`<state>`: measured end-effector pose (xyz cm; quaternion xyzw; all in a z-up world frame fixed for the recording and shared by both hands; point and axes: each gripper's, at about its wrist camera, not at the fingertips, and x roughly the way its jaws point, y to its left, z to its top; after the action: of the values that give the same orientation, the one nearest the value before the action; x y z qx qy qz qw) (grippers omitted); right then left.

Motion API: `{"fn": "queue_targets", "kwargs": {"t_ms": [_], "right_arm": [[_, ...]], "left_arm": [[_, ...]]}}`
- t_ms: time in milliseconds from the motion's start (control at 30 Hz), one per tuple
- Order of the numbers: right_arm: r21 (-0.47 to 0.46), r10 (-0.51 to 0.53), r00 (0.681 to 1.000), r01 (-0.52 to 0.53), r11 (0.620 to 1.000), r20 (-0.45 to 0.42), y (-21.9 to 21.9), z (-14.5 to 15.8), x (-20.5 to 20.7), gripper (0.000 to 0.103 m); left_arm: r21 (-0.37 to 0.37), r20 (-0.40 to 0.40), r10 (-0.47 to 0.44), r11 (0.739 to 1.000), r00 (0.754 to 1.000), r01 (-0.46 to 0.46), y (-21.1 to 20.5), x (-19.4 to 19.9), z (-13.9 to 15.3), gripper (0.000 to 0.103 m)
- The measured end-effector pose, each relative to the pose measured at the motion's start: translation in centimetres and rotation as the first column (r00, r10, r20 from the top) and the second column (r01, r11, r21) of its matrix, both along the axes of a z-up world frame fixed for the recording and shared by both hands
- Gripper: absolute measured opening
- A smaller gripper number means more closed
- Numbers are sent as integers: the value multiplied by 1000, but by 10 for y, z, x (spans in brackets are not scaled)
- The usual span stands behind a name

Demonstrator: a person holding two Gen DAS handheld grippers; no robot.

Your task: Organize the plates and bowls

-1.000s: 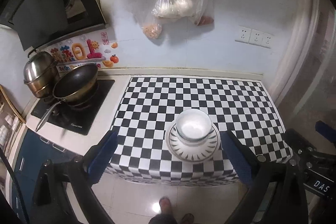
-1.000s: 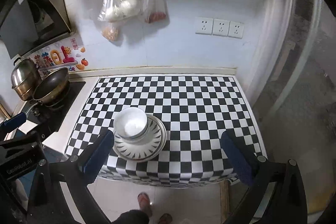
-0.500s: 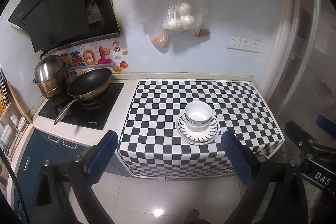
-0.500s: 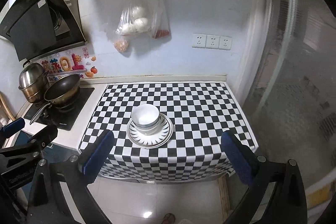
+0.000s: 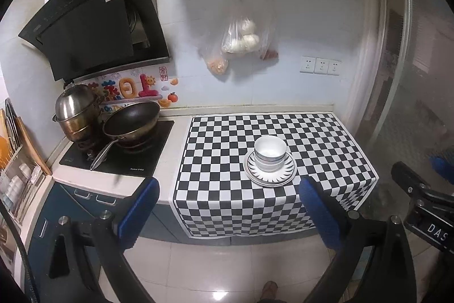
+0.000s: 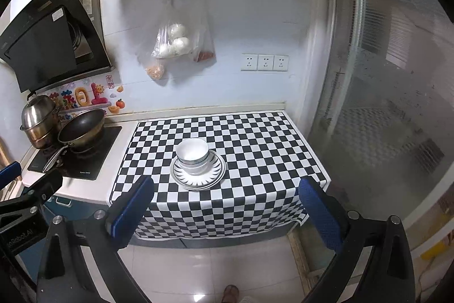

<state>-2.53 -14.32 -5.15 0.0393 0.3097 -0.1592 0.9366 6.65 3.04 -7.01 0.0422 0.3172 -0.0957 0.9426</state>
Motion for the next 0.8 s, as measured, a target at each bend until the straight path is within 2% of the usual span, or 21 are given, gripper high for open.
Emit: {"fn": "queue_targets", "kwargs": {"t_ms": [367,800], "right_arm": [[-3,-9,1000,9,1000,-9,-1,-1,-10,103],[0,3,1000,-3,1000,1,-6,4,-10,103]], "left_arm": [[22,9,-12,1000,1000,12,-4,-16,-1,101],[22,29,22,1000,999,-22,-2,-19,6,101]]}}
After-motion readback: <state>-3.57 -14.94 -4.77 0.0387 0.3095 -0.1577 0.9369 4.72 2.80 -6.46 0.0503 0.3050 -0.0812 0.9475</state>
